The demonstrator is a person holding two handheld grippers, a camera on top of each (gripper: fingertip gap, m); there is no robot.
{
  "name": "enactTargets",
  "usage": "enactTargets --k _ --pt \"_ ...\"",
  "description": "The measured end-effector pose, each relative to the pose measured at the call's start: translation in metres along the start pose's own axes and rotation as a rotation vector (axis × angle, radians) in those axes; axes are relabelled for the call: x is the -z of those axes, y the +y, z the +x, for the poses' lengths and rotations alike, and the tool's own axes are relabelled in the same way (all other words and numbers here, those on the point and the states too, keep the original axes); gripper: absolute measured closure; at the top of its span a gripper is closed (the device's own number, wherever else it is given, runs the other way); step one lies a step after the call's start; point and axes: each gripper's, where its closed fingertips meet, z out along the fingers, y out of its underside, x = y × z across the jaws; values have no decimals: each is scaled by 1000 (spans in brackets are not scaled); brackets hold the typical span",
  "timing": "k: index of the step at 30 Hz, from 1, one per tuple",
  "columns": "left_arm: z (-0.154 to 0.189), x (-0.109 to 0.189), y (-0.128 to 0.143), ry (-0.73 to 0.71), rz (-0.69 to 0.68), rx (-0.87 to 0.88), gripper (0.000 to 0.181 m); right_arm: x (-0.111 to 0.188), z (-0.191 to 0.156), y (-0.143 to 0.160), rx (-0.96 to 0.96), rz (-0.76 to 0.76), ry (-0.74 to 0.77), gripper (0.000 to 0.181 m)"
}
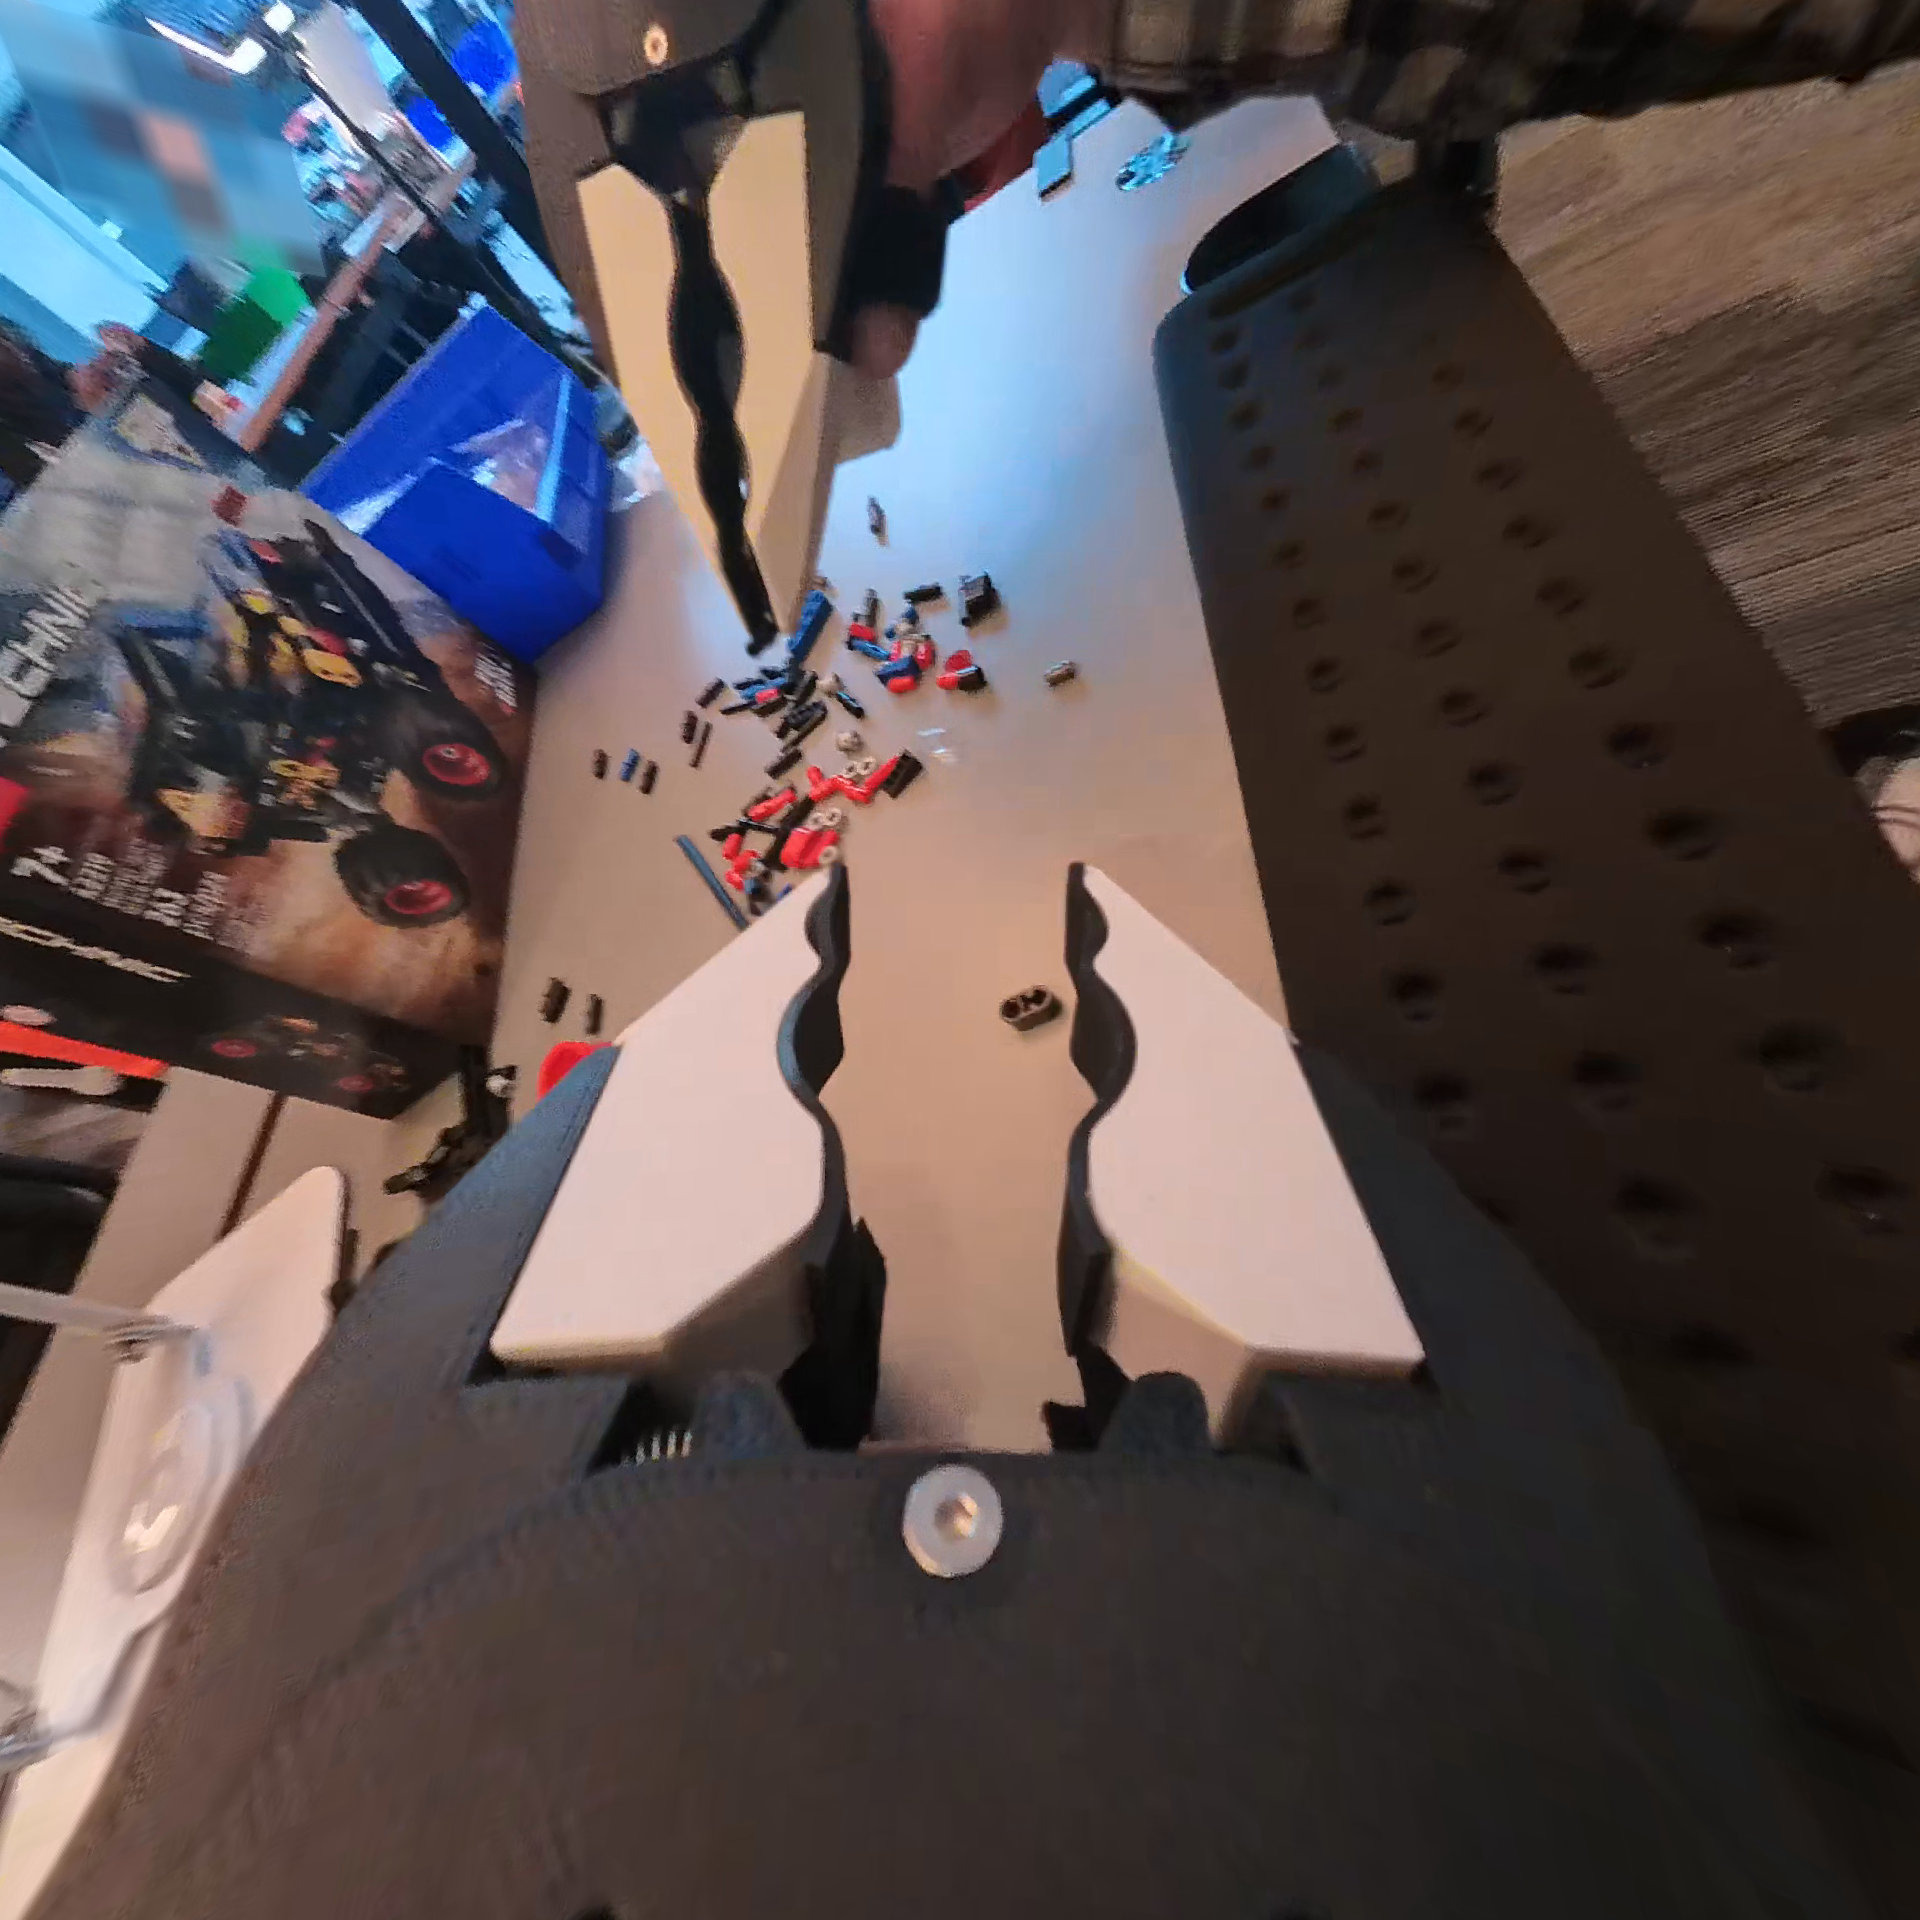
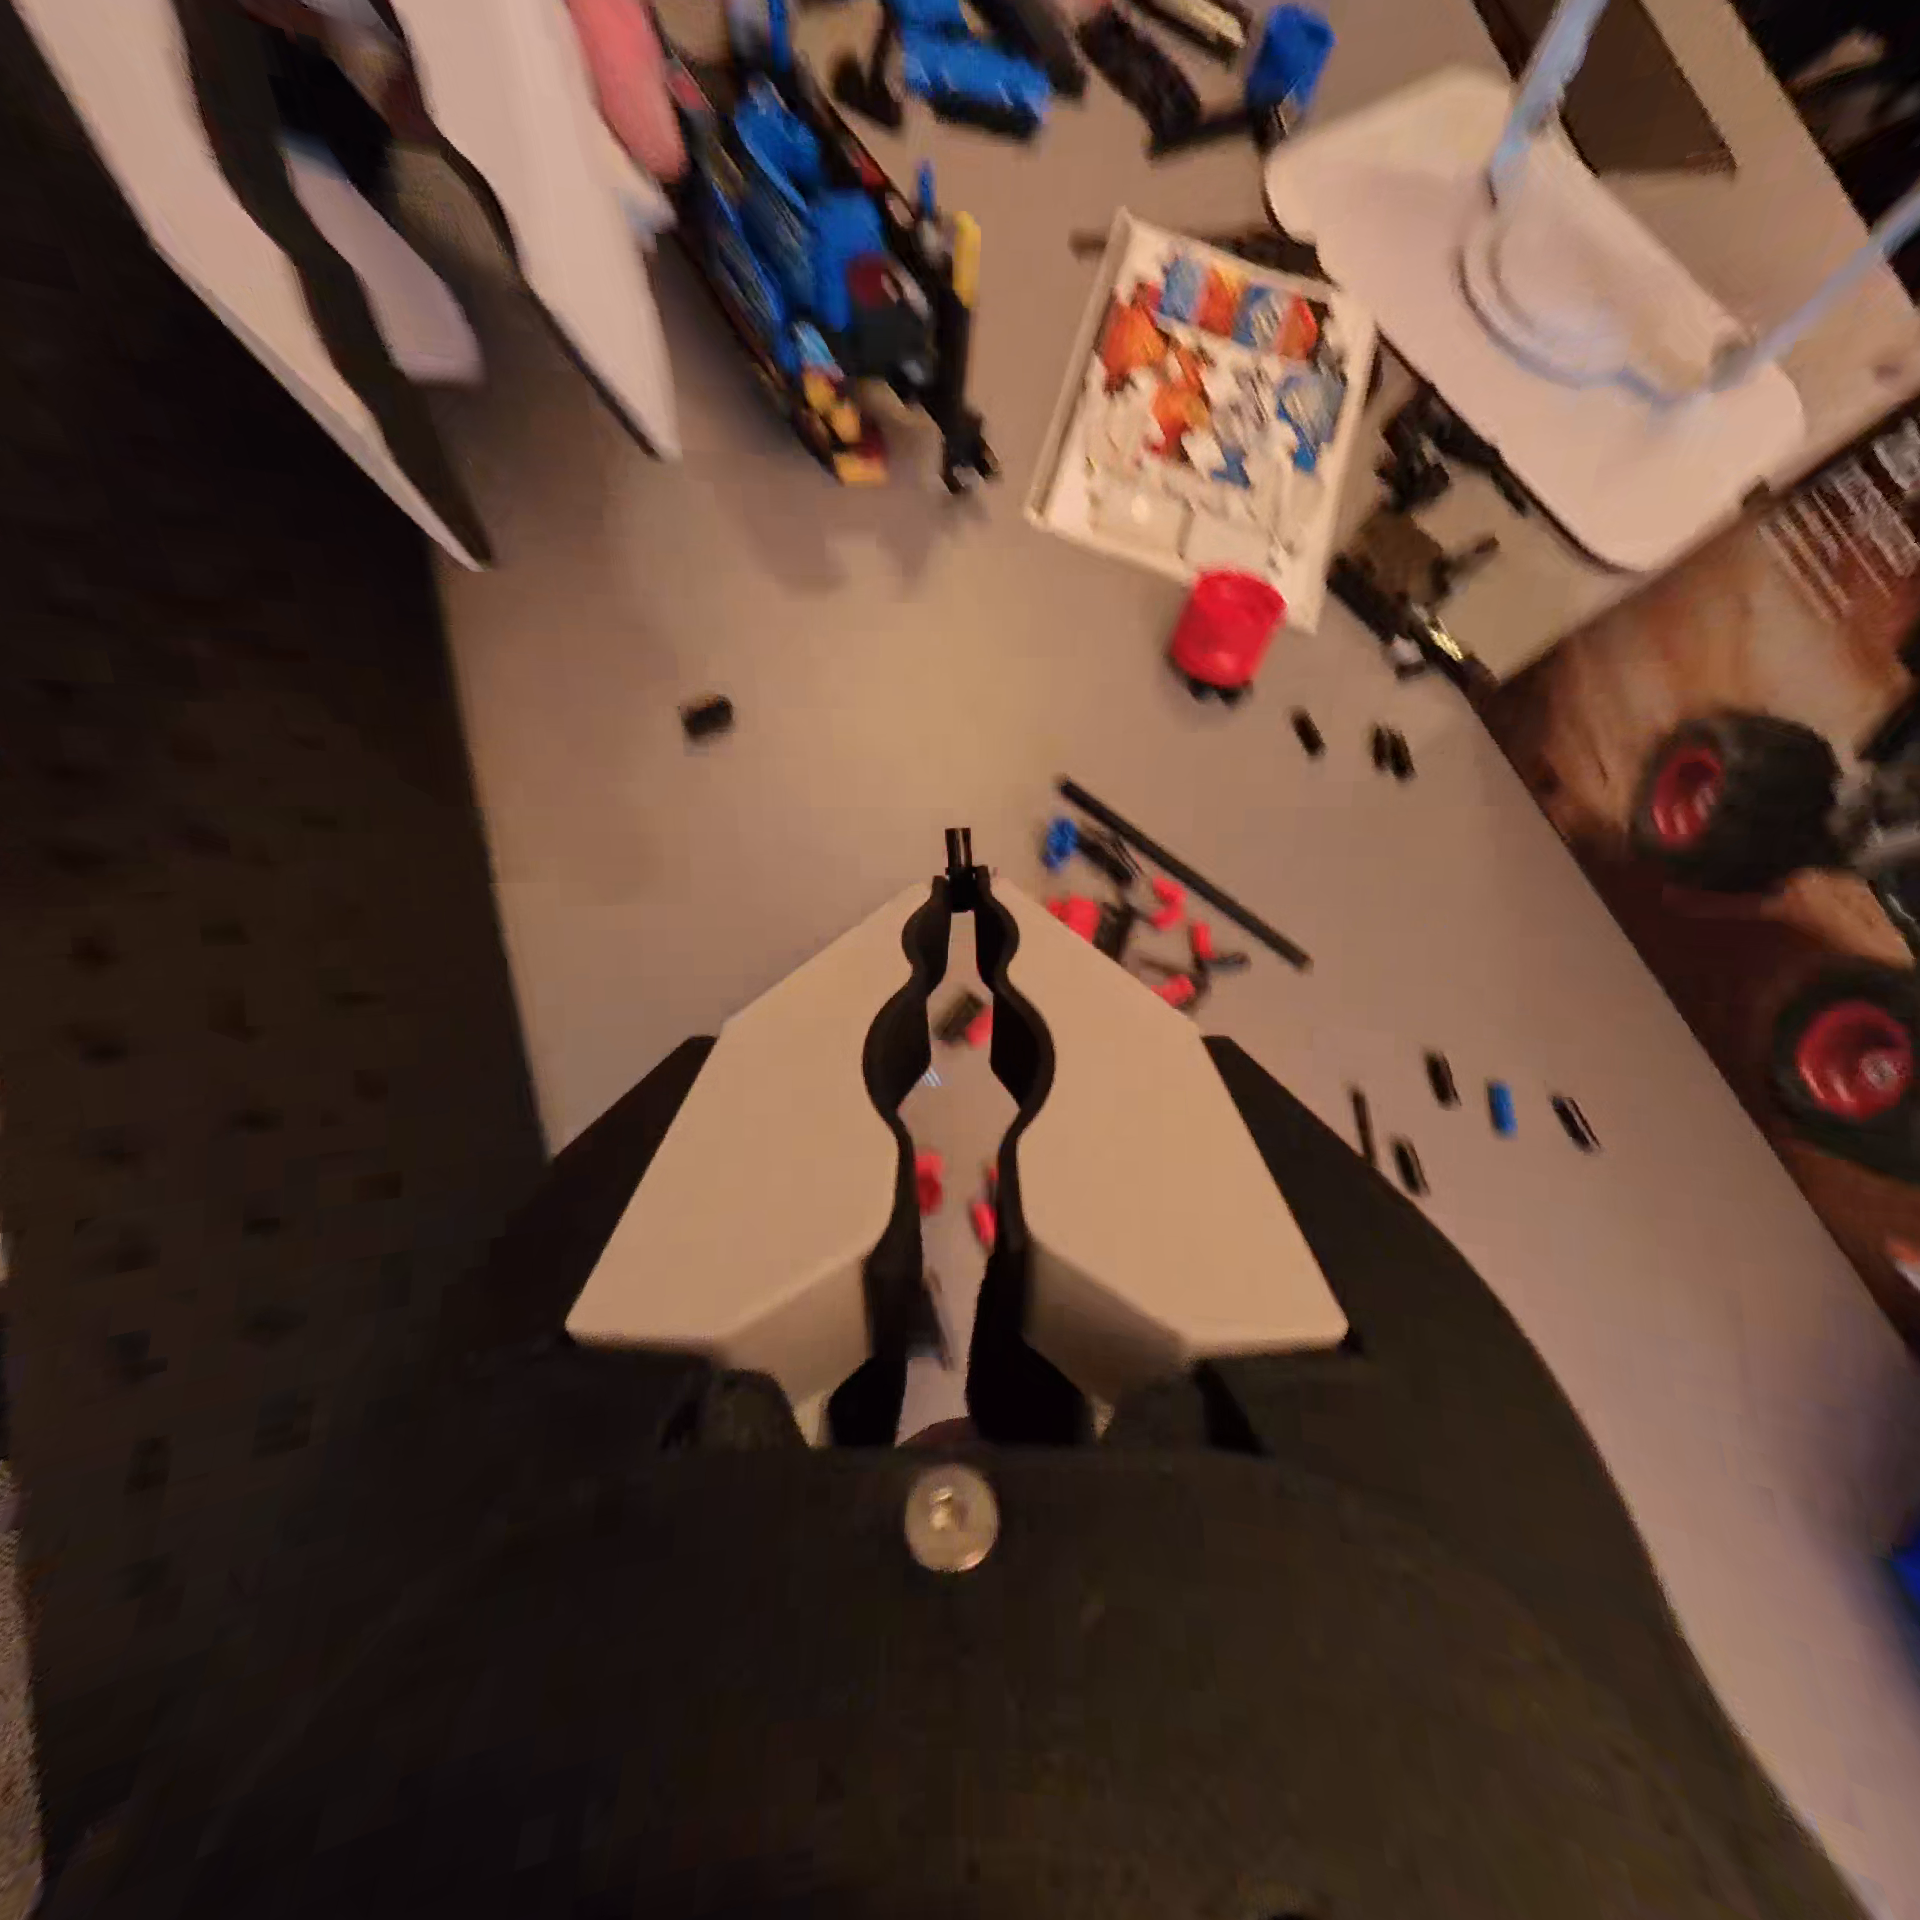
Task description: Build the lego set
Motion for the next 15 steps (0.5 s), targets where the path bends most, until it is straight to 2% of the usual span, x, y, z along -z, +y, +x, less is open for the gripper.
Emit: enactTargets --k 7,15 --pt "-15 4 -2 -165 -19 -176 142 -23 -47 -58 -14 164 -163 179" --pt "-25 11 -4 -243 -1 -272 152 -33 -61 -85 -79 249 -260 179"
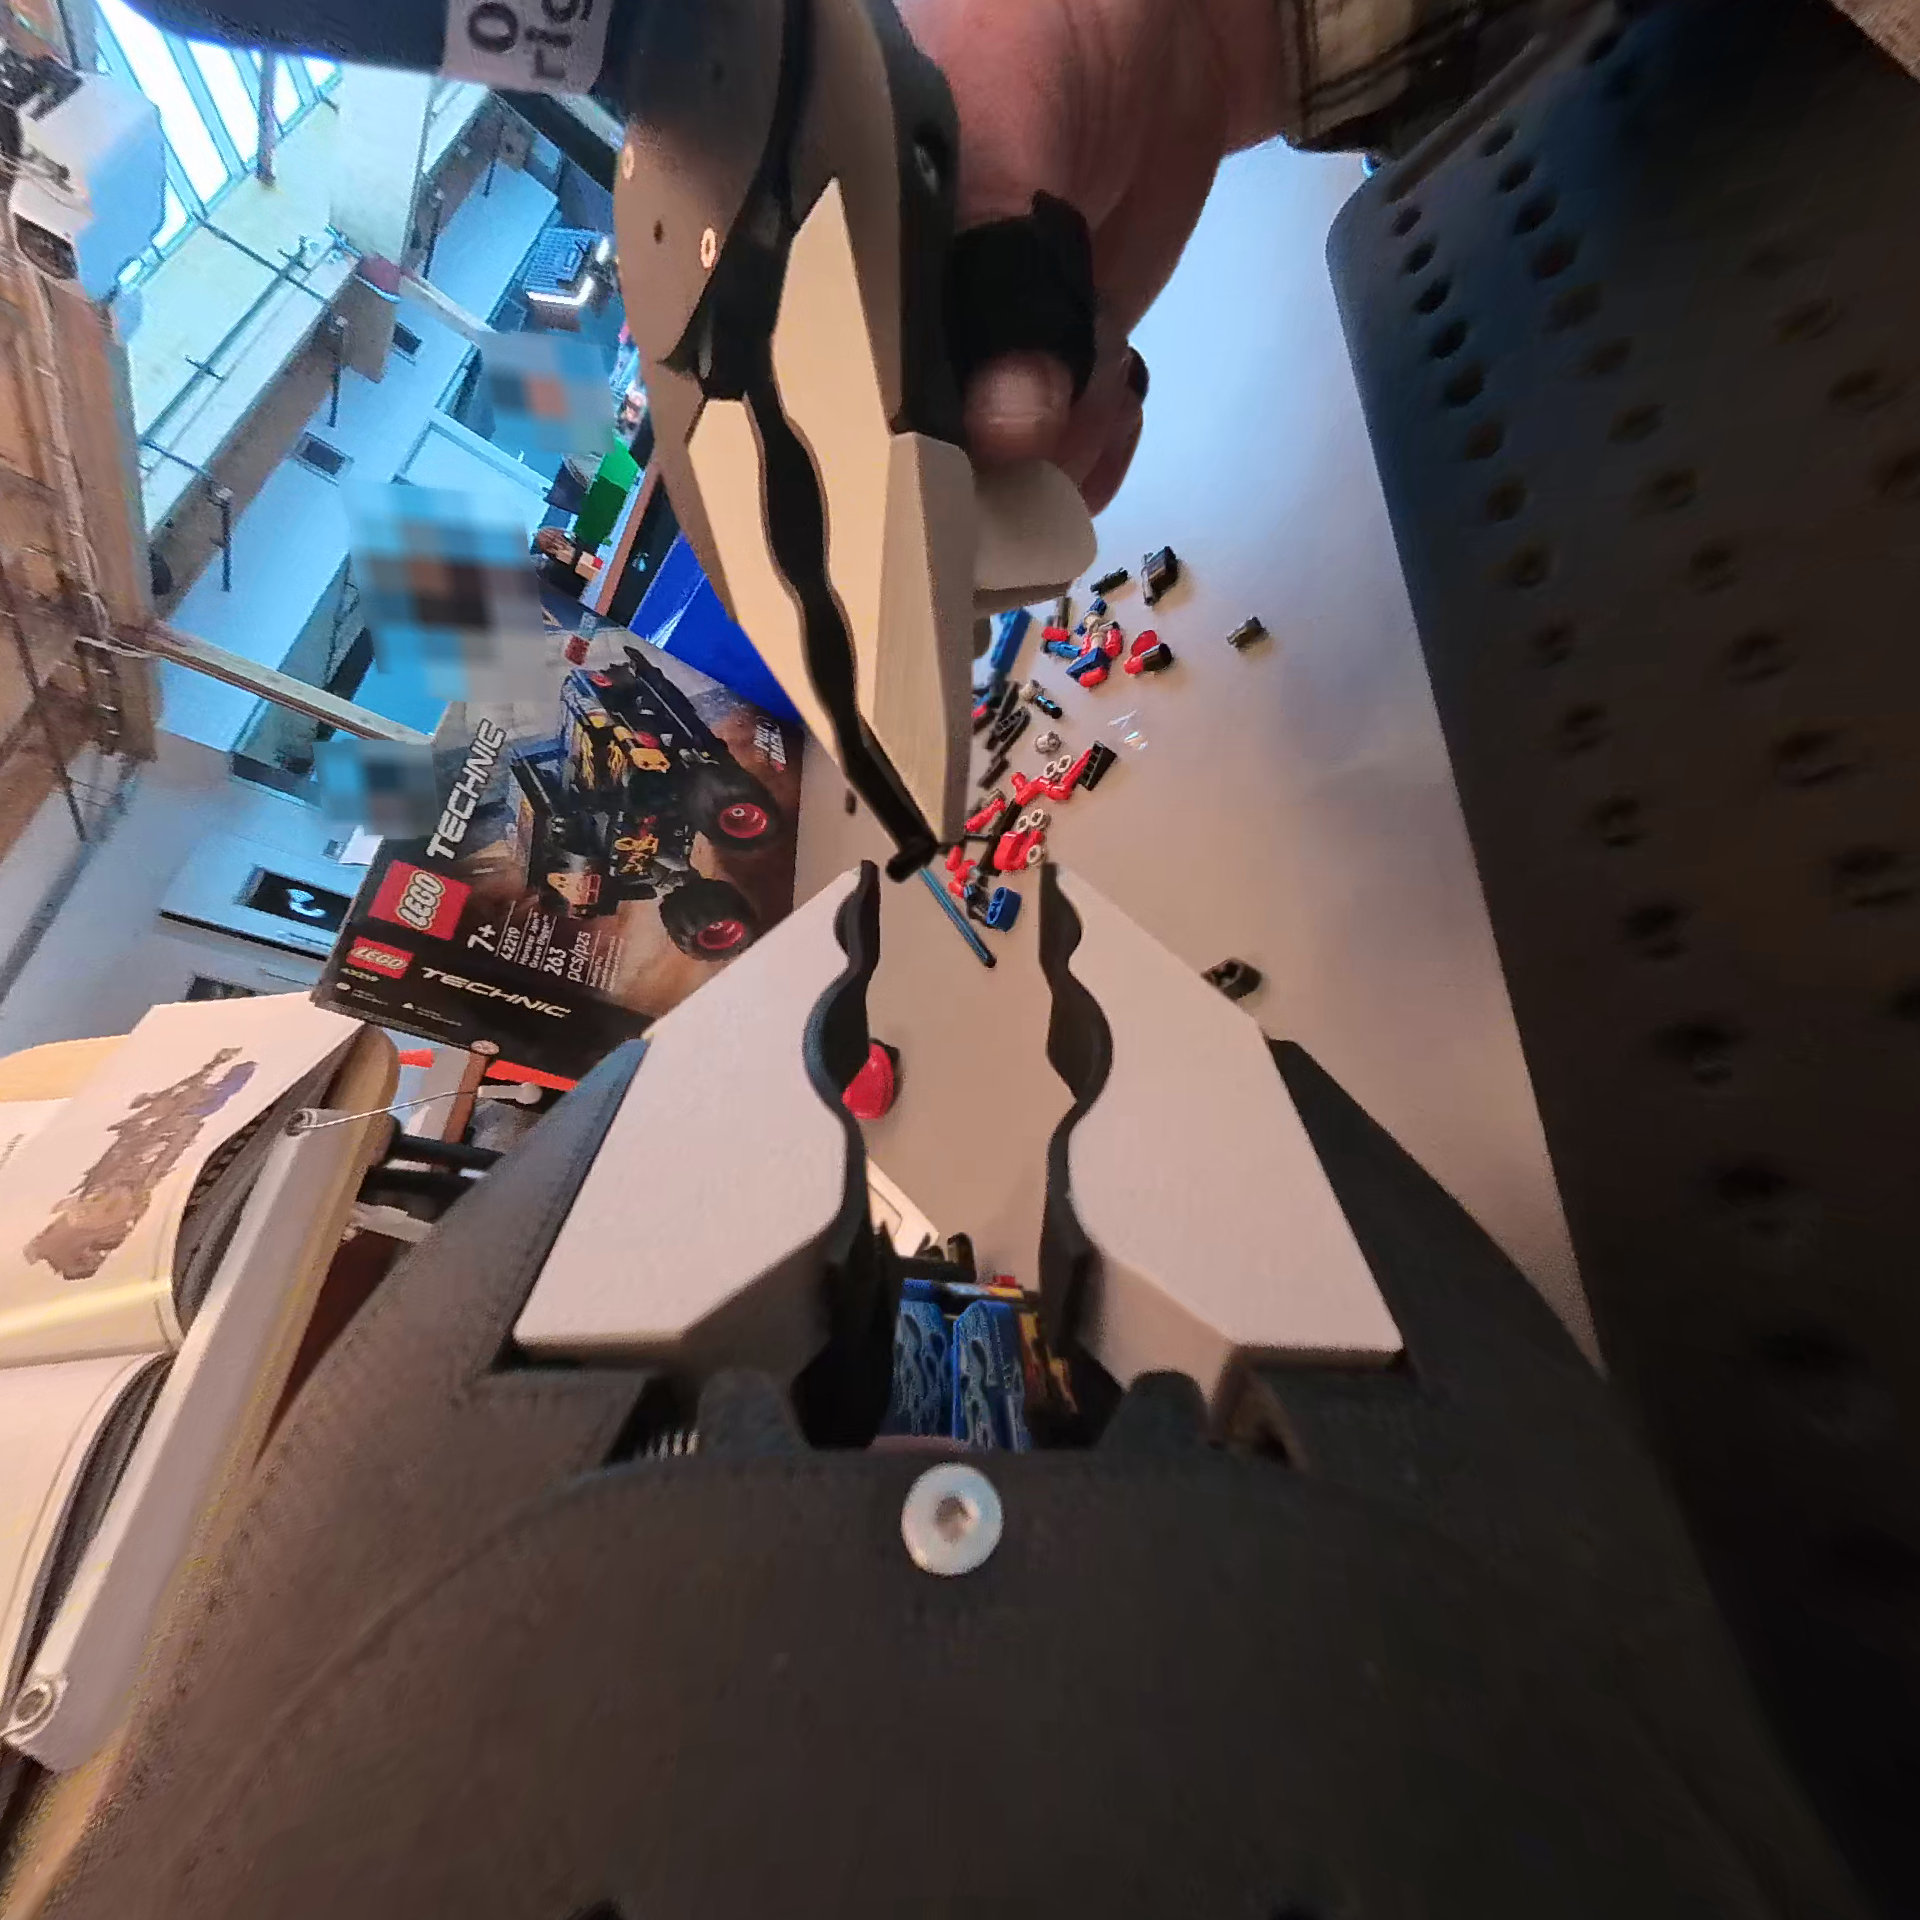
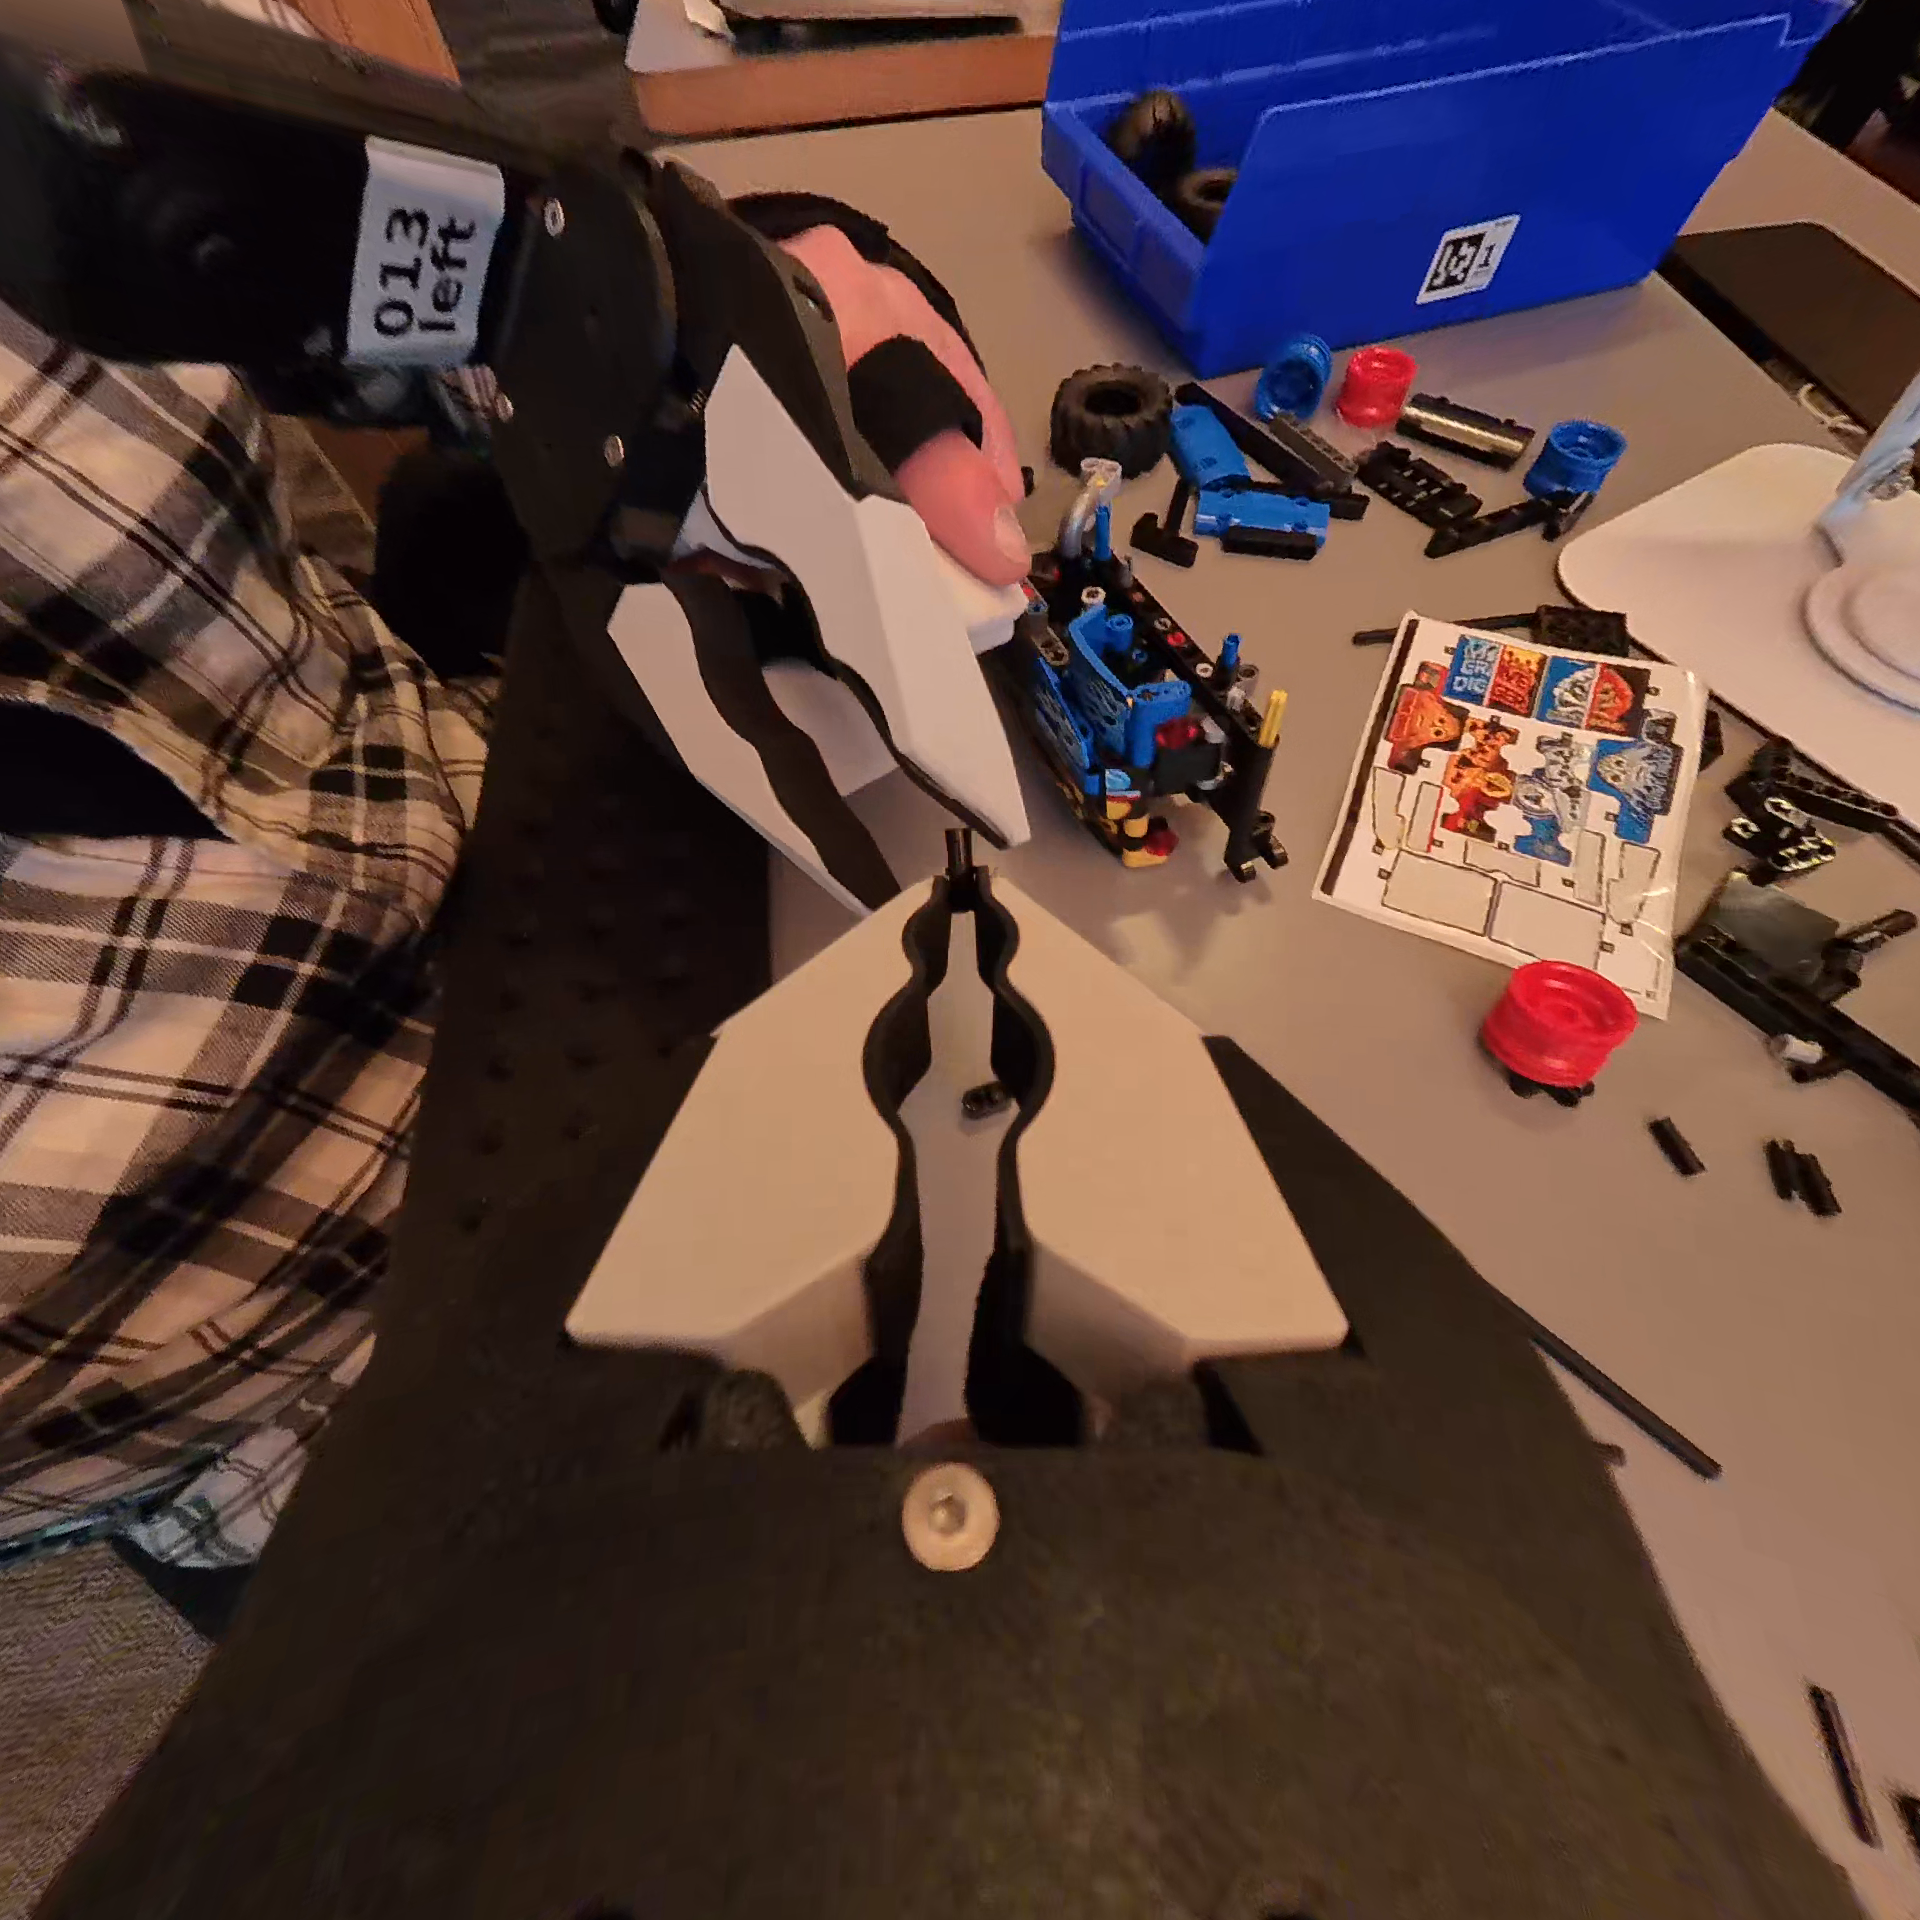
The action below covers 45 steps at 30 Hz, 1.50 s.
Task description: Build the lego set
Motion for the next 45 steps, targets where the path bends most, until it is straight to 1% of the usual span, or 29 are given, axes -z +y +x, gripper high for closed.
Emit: enactTargets --k 7,14,19,23,27,30,34,40,45 --pt "-4 2 -2 -26 21 -19 156 -2 -3 -6 -38 23 -28 179" --pt "-11 4 -7 -68 45 -40 156 -4 -7 -4 -70 -5 -61 179" --pt "-7 3 -3 -66 17 -96 170 -5 -8 -6 -93 2 -86 179" --pt "-11 4 -2 -85 4 -105 176 -3 -7 -10 -133 48 -92 179" --pt "-20 7 -3 -131 -4 -72 179 2 -4 -23 -206 182 -93 179" --pt "-23 8 -6 -148 10 -50 179 3 -4 -26 -210 235 -75 178" --pt "-27 10 -9 -154 30 -21 179 3 -6 -26 -195 248 -52 173" --pt "-27 10 -11 -156 24 -32 179 3 -6 -27 -188 261 -36 178" --pt "-25 8 -7 -143 6 -7 179 2 -5 -24 -172 261 -19 179"
